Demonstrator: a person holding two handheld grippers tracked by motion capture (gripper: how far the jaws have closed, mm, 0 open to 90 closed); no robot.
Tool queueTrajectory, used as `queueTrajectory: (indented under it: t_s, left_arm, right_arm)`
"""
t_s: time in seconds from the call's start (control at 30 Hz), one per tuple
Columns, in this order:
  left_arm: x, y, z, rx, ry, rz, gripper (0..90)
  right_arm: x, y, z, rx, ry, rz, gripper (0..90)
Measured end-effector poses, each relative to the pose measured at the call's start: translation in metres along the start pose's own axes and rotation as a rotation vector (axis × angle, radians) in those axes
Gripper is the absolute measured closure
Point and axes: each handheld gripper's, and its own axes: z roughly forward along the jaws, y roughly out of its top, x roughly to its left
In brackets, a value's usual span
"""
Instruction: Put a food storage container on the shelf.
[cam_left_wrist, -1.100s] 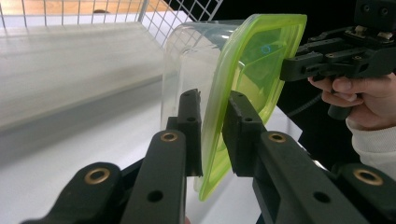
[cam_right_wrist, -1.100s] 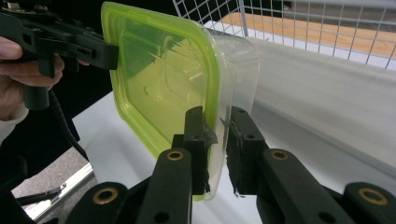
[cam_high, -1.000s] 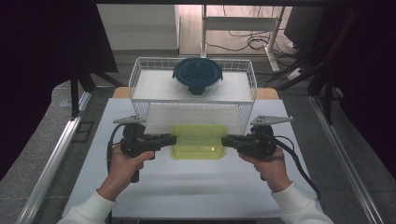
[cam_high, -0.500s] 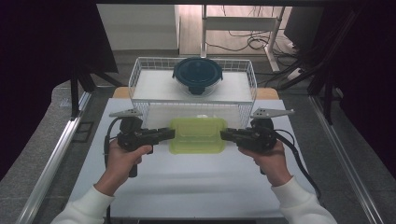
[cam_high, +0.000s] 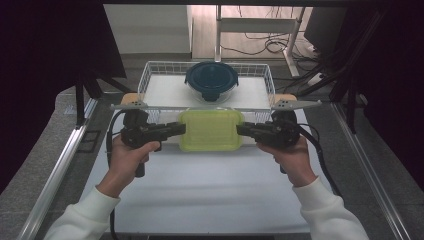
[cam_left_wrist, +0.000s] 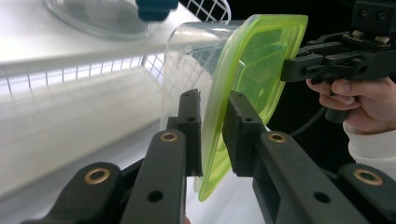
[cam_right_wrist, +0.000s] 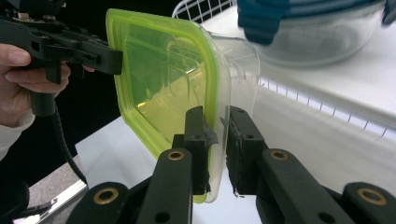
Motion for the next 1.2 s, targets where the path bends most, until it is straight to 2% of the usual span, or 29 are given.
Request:
queueTrajectory:
  t_s: [0.4,0.57,0.67,1.0,1.2]
  left_arm:
    - [-0.003,0.034,-0.006,-0.019,0.019,0.032,77.9]
    - [0.0,0.042,-0.006,-0.029,0.018,0.02,78.0]
    - [0.002,0.05,-0.005,-0.033,0.02,0.025,78.1]
    - [0.007,0.069,0.001,-0.021,0.02,0.033,78.2]
    - [0.014,0.084,0.005,-0.02,0.014,0.017,78.2]
  right_arm:
    - [-0.003,0.033,-0.002,-0.024,-0.013,-0.02,78.4]
    - [-0.006,0.043,-0.001,-0.032,-0.009,-0.015,78.5]
    - [-0.011,0.051,-0.001,-0.034,-0.003,-0.008,78.6]
    - [-0.021,0.064,0.0,-0.041,-0.007,0.009,78.6]
    - [-0.032,0.076,0.003,-0.048,0.003,0.028,78.7]
